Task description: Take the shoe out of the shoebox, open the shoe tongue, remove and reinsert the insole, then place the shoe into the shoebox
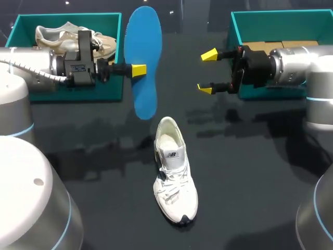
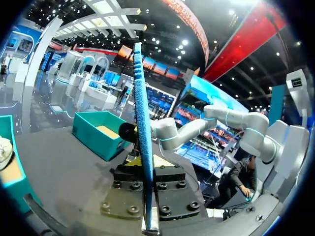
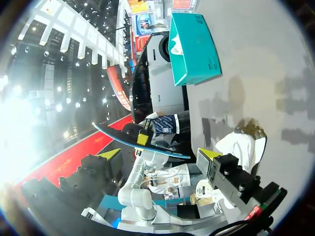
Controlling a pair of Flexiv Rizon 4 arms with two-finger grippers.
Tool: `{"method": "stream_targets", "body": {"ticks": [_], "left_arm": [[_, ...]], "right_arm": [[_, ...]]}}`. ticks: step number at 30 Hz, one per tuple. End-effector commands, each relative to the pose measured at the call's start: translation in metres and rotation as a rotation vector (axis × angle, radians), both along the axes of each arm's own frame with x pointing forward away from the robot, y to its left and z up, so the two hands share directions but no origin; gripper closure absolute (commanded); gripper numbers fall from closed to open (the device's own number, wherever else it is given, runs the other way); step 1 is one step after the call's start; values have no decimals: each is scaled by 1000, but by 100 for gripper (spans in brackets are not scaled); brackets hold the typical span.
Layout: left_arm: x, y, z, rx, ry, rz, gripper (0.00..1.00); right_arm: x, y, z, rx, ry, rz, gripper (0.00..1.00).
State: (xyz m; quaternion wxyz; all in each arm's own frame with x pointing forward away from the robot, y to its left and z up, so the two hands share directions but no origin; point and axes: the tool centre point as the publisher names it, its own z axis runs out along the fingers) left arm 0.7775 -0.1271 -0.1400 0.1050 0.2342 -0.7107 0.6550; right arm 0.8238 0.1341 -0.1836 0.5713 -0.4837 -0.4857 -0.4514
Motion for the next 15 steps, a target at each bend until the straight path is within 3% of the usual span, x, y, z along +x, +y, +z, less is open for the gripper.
{"method": "stream_targets", "body": {"ticks": [1, 15], "left_arm": [[3, -13, -8, -56, 302, 72, 100], [7, -21, -31, -75, 595, 41, 100]], "right_arm": [[-1, 1, 0, -2, 0, -2, 0], [-1, 1, 0, -2, 0, -2, 0]]}}
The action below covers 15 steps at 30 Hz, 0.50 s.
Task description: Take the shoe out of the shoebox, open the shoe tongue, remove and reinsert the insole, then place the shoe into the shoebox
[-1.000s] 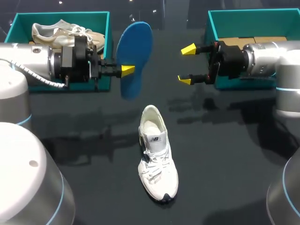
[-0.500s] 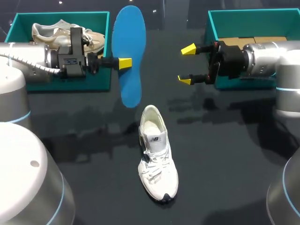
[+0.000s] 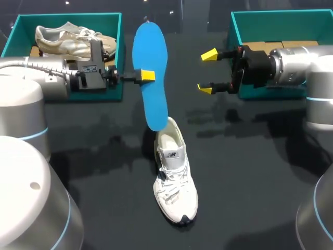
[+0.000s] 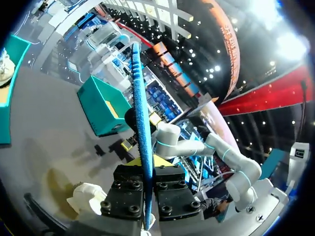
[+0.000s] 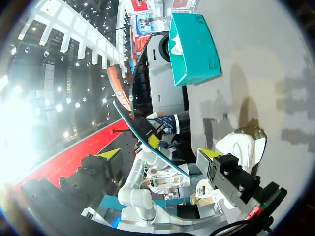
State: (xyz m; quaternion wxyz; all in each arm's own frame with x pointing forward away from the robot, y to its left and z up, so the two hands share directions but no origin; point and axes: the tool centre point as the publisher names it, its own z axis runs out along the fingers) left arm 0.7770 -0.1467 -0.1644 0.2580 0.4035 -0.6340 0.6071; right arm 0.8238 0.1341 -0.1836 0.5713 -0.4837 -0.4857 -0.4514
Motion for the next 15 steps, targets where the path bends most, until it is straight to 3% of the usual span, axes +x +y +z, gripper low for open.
{"method": "stream_targets", "body": {"ticks": [1, 15], "left_arm": [[7, -2, -8, -16, 112, -27, 100], [11, -16, -44, -45, 314, -75, 100]], "right_arm": [[-1, 1, 0, -2, 0, -2, 0], [-1, 1, 0, -2, 0, -2, 0]]}}
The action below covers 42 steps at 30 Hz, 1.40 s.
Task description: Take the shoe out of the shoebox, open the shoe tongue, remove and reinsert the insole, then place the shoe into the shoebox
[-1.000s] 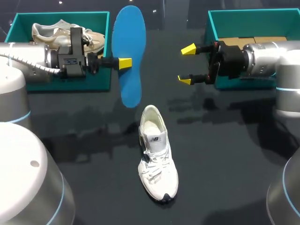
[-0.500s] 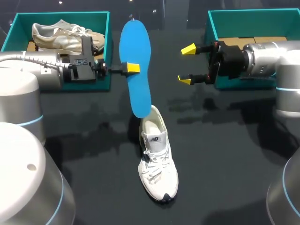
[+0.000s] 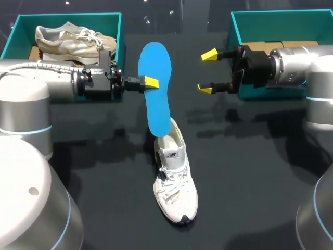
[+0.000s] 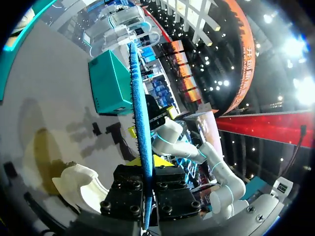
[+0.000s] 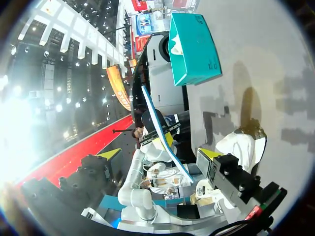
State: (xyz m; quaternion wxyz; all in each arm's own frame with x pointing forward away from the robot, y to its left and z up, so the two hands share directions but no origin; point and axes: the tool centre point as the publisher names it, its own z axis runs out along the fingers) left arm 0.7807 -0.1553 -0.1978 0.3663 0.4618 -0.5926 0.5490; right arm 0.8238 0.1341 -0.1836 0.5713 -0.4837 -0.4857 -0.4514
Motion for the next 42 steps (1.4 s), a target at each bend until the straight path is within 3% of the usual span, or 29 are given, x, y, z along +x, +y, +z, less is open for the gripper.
{"method": "stream_targets", "body": {"ticks": [1, 15, 23, 34, 42], "left_arm": [[8, -8, -12, -20, 56, -23, 100], [8, -19, -34, -93, 218, -29, 100], [11, -25, -39, -105, 234, -11, 100], [15, -29, -42, -132, 276, 18, 100], [15, -29, -42, -132, 276, 18, 100]], "right_arm": [[-1, 1, 0, -2, 0, -2, 0], [-1, 1, 0, -2, 0, -2, 0], [-1, 1, 0, -2, 0, -2, 0], [-18, -12, 13, -157, -96, -20, 0], [-26, -14, 41, -383, -146, -13, 0]]}}
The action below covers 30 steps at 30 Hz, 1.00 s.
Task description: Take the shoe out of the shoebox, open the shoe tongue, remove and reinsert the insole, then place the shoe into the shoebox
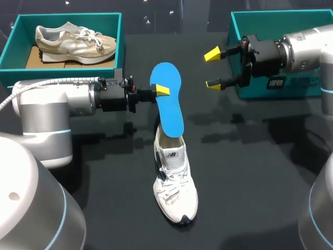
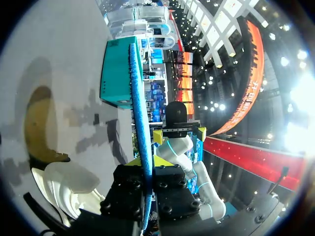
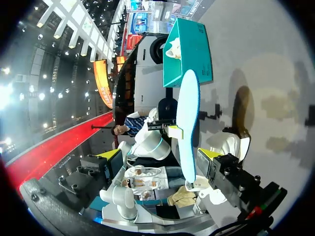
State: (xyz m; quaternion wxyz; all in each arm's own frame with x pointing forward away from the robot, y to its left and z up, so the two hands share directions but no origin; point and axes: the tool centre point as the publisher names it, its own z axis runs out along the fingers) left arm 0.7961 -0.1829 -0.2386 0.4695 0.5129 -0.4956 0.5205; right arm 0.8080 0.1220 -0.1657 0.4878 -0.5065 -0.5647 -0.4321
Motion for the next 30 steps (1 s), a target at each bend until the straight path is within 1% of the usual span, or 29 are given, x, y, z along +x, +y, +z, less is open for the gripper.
{"method": "stream_targets", "body": {"ticks": [1, 3, 4, 5, 8, 12, 16, 20, 27, 30], "left_arm": [[0, -1, -1, 0, 0, 2, 100], [0, -1, -1, 0, 0, 2, 100], [0, -1, -1, 0, 0, 2, 100], [0, -1, -1, 0, 0, 2, 100], [0, -1, -1, 0, 0, 2, 100], [0, -1, -1, 0, 0, 2, 100], [0, -1, -1, 0, 0, 2, 100], [0, -1, -1, 0, 0, 2, 100], [0, -1, -1, 0, 0, 2, 100], [0, -1, -1, 0, 0, 2, 100]], "right_arm": [[-11, -1, 27, -219, -14, -21, 0], [-13, 2, 35, -283, -7, -18, 0], [-13, 3, 38, -288, -6, -17, 0], [-14, 5, 42, -351, 1, -13, 0], [-14, 11, 53, -478, 33, -14, 0], [-15, 18, 63, -606, 62, -19, 0], [-16, 22, 68, -694, 79, -28, 0], [-18, 29, 73, -806, 86, -21, 0], [-19, 43, 79, -925, 80, -17, 0], [-19, 52, 82, -979, 79, -12, 0]]}}
